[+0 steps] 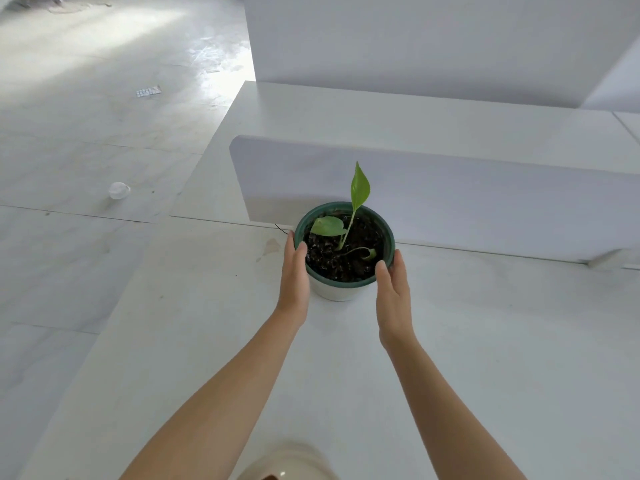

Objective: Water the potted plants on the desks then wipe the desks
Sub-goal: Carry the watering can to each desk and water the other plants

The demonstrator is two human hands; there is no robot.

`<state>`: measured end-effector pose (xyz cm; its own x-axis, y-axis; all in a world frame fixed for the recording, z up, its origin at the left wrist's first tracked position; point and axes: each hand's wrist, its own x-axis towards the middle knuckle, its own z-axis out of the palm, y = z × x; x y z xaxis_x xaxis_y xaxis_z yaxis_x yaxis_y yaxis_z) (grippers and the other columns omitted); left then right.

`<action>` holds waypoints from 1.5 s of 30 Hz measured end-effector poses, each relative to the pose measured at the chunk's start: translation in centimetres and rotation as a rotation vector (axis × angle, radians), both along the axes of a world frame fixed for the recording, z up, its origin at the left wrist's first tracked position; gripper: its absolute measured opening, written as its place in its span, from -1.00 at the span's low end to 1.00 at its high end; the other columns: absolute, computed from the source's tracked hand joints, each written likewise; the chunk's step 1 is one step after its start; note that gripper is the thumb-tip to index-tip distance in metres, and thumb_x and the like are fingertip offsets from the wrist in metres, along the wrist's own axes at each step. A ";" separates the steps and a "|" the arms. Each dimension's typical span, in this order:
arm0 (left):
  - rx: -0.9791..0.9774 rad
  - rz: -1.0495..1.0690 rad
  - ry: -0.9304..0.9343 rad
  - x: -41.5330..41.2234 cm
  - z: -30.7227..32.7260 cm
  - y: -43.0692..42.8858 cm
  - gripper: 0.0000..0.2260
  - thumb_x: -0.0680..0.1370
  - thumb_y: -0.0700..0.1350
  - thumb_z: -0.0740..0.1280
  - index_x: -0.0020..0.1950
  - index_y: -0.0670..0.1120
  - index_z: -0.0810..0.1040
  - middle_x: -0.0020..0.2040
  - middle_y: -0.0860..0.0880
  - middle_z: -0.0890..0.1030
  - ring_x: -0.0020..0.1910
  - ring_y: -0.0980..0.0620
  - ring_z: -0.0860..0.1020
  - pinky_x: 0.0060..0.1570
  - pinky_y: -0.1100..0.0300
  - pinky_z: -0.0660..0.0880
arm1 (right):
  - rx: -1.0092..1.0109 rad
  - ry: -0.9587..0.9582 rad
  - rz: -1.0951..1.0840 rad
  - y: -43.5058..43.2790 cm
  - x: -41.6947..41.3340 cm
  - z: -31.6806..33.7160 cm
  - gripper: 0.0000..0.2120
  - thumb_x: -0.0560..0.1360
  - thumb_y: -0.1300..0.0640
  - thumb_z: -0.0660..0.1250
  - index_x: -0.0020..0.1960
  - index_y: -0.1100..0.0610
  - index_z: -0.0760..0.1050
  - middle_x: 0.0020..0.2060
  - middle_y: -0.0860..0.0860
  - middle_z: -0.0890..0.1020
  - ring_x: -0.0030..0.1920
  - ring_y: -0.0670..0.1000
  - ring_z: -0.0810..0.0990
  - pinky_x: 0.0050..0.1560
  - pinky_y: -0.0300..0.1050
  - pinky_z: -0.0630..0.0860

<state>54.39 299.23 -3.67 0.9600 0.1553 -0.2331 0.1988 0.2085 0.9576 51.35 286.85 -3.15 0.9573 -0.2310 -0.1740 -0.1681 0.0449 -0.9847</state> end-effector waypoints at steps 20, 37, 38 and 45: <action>0.071 0.013 0.042 0.3 1.3 0.9 -0.44 0.57 0.07 0.04 0.52 -0.11 0.05 0.54 -0.03 0.13 0.51 0.04 0.12 0.49 0.05 0.06 | -0.075 0.075 -0.038 -0.2 0.9 1.7 -0.69 0.57 0.03 0.08 0.26 0.06 0.39 0.23 0.00 0.47 0.25 -0.04 0.42 0.24 -0.16 0.33; 0.166 0.026 0.019 -2.8 1.7 -0.7 -0.44 0.55 0.05 0.04 0.52 -0.10 0.03 0.53 -0.02 0.14 0.51 0.04 0.08 0.46 0.14 0.03 | -0.267 0.151 0.110 -1.1 2.3 3.0 -0.48 0.54 -0.11 0.08 0.42 0.12 0.20 0.43 0.09 0.26 0.43 0.09 0.22 0.44 0.13 0.18; 0.178 0.045 0.033 -3.4 2.3 -0.2 -0.48 0.59 0.02 0.04 0.52 -0.10 0.03 0.53 -0.02 0.12 0.51 0.04 0.07 0.44 0.17 0.03 | -0.250 0.175 0.110 -1.4 1.7 3.4 -0.43 0.54 -0.13 0.07 0.48 0.07 0.07 0.48 0.06 0.17 0.48 0.07 0.12 0.47 0.12 0.11; 0.056 0.311 -0.051 -12.8 7.8 6.5 -0.68 0.61 -0.15 0.07 0.35 -0.07 0.34 0.19 -0.04 0.48 0.22 -0.01 0.46 0.17 0.14 0.39 | -0.144 0.137 0.150 -2.0 -7.7 6.1 -0.51 0.59 -0.05 0.02 0.49 -0.02 0.03 0.50 -0.08 0.14 0.48 -0.05 0.13 0.49 -0.03 0.07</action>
<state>41.58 305.68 4.13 0.8744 0.4548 -0.1690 0.0856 0.1983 0.9764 43.63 284.81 2.96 0.9525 -0.1195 -0.2802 -0.2948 -0.1297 -0.9467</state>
